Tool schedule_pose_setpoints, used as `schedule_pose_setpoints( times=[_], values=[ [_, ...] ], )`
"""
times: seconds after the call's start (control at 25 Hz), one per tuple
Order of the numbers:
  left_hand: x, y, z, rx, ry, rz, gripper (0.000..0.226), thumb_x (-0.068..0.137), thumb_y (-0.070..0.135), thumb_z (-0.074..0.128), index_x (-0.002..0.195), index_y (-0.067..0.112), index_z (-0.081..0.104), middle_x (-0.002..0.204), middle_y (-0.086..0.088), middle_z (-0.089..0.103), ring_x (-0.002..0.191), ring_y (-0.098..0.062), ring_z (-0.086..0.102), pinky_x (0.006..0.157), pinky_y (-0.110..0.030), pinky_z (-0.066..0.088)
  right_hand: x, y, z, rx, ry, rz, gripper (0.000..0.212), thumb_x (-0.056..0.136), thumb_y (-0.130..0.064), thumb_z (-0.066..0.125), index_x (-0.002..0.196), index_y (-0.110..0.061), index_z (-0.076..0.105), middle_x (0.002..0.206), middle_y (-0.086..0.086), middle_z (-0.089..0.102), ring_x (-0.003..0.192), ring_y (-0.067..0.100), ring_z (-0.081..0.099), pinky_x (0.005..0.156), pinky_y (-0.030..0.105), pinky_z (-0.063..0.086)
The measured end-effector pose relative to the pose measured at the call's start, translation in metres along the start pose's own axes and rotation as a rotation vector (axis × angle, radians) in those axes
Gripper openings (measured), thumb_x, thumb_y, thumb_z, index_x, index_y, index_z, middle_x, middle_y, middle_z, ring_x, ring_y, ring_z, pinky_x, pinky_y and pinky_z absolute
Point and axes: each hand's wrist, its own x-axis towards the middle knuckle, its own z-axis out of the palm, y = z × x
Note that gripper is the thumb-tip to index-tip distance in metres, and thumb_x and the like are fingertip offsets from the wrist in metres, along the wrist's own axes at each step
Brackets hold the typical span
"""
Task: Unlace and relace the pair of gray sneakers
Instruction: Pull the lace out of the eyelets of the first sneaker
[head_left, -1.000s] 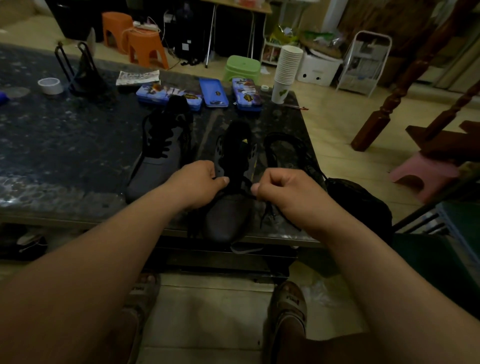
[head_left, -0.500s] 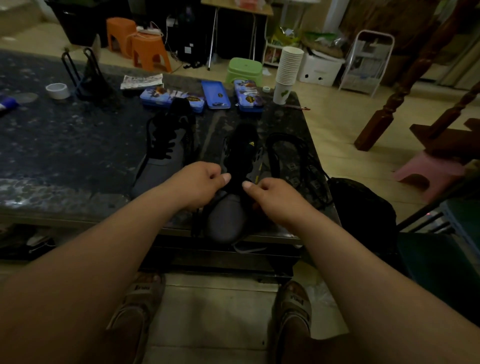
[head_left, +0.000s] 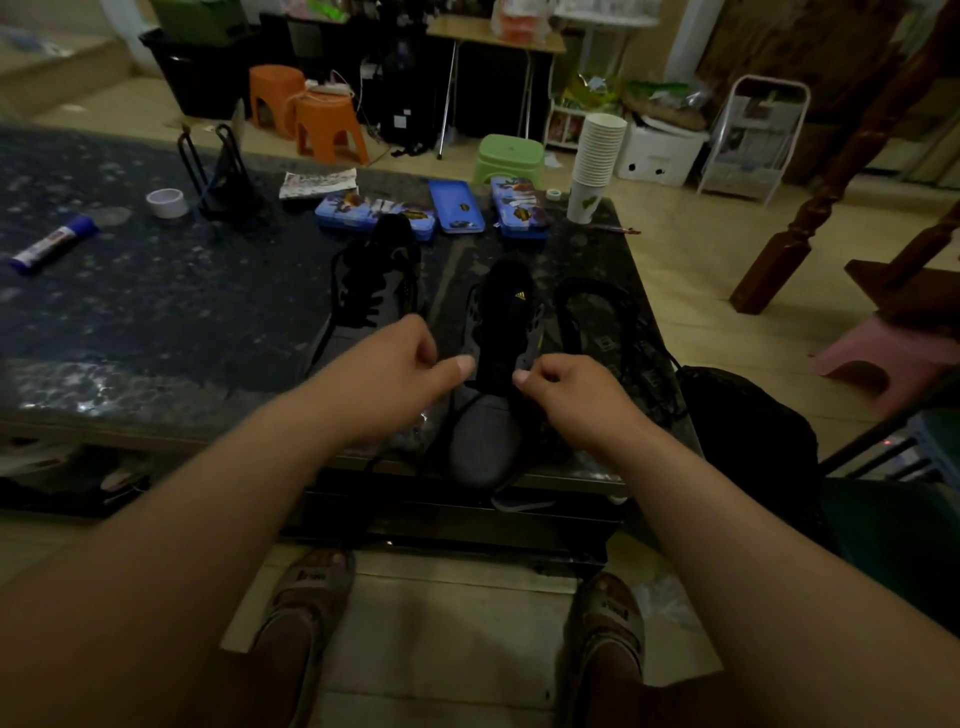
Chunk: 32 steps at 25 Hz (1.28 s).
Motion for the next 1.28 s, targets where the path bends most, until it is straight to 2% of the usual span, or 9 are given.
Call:
schedule_pose_setpoints(
  times=[0.2, 0.44, 0.6, 0.72, 0.84, 0.92, 1.08, 1.16, 1.28],
  values=[
    [0.058, -0.004, 0.055, 0.123, 0.059, -0.049, 0.037, 0.098, 0.049, 0.062, 0.096, 0.017, 0.045, 0.101, -0.009, 0.064, 0.091, -0.031, 0.062, 0.072, -0.038, 0.047, -0.01, -0.004, -0.009, 0.017, 0.002, -0.026, 0.034, 0.1, -0.036, 0.065, 0.079, -0.009, 0.065, 0.065, 0.004, 0.06, 0.056, 0.011, 0.055, 0.056, 0.029, 0.043],
    [0.069, -0.01, 0.055, 0.105, 0.035, -0.073, 0.034, 0.1, 0.046, 0.061, 0.099, 0.017, 0.044, 0.1, -0.006, 0.056, 0.091, -0.029, 0.056, 0.074, -0.036, 0.042, -0.047, -0.013, -0.047, -0.072, -0.163, -0.132, 0.033, 0.095, -0.019, 0.065, 0.067, -0.007, 0.052, 0.059, 0.003, 0.049, 0.05, 0.008, 0.043, 0.052, 0.024, 0.035],
    [0.066, -0.011, 0.058, 0.105, 0.031, -0.058, 0.034, 0.101, 0.045, 0.061, 0.097, 0.016, 0.044, 0.096, -0.007, 0.057, 0.088, -0.029, 0.056, 0.072, -0.037, 0.042, -0.059, -0.016, -0.073, 0.049, -0.421, -0.074, 0.034, 0.096, -0.009, 0.061, 0.063, -0.008, 0.052, 0.071, 0.007, 0.067, 0.08, 0.009, 0.074, 0.068, 0.029, 0.047],
    [0.066, -0.011, 0.058, 0.116, 0.03, -0.058, 0.033, 0.102, 0.046, 0.058, 0.093, 0.017, 0.044, 0.09, -0.003, 0.053, 0.085, -0.026, 0.054, 0.069, -0.036, 0.04, -0.058, -0.015, -0.081, 0.227, -0.552, 0.015, 0.03, 0.101, -0.009, 0.055, 0.071, -0.008, 0.061, 0.082, 0.016, 0.072, 0.096, 0.024, 0.075, 0.075, 0.024, 0.056],
    [0.067, -0.013, 0.057, 0.147, 0.011, -0.056, 0.037, 0.103, 0.047, 0.056, 0.08, 0.021, 0.043, 0.089, -0.004, 0.055, 0.086, -0.026, 0.054, 0.07, -0.036, 0.04, -0.041, -0.007, -0.059, 0.162, -0.38, 0.16, 0.043, 0.103, -0.046, 0.057, 0.097, -0.004, 0.065, 0.088, 0.014, 0.073, 0.079, 0.026, 0.073, 0.065, 0.032, 0.056],
    [0.065, -0.013, 0.059, 0.154, 0.021, -0.042, 0.038, 0.103, 0.047, 0.055, 0.076, 0.022, 0.044, 0.086, -0.002, 0.054, 0.087, -0.027, 0.056, 0.071, -0.036, 0.041, -0.023, -0.005, -0.034, -0.081, -0.216, 0.122, 0.06, 0.098, -0.063, 0.055, 0.09, -0.004, 0.062, 0.079, 0.013, 0.067, 0.071, 0.029, 0.068, 0.064, 0.035, 0.046],
    [0.061, -0.012, 0.062, 0.161, 0.056, -0.022, 0.039, 0.104, 0.045, 0.053, 0.073, 0.022, 0.044, 0.078, 0.0, 0.052, 0.081, -0.026, 0.055, 0.069, -0.036, 0.041, -0.006, -0.017, -0.008, -0.176, -0.124, -0.059, 0.04, 0.102, -0.041, 0.059, 0.073, -0.014, 0.057, 0.068, 0.004, 0.058, 0.066, 0.021, 0.057, 0.062, 0.036, 0.042],
    [0.062, -0.012, 0.063, 0.16, 0.061, -0.026, 0.039, 0.104, 0.044, 0.053, 0.073, 0.023, 0.043, 0.079, 0.0, 0.052, 0.078, -0.025, 0.054, 0.068, -0.035, 0.04, -0.009, -0.02, -0.015, -0.145, -0.117, -0.088, 0.033, 0.101, -0.027, 0.061, 0.074, -0.006, 0.061, 0.067, 0.01, 0.06, 0.061, 0.02, 0.058, 0.059, 0.04, 0.047],
    [0.065, -0.01, 0.064, 0.175, 0.075, -0.041, 0.037, 0.105, 0.044, 0.051, 0.075, 0.023, 0.043, 0.087, -0.003, 0.056, 0.082, -0.027, 0.056, 0.07, -0.036, 0.042, -0.027, -0.021, -0.038, -0.026, -0.205, -0.093, 0.025, 0.096, -0.017, 0.062, 0.082, 0.002, 0.068, 0.061, 0.008, 0.058, 0.05, 0.017, 0.048, 0.049, 0.029, 0.037]
  ],
)
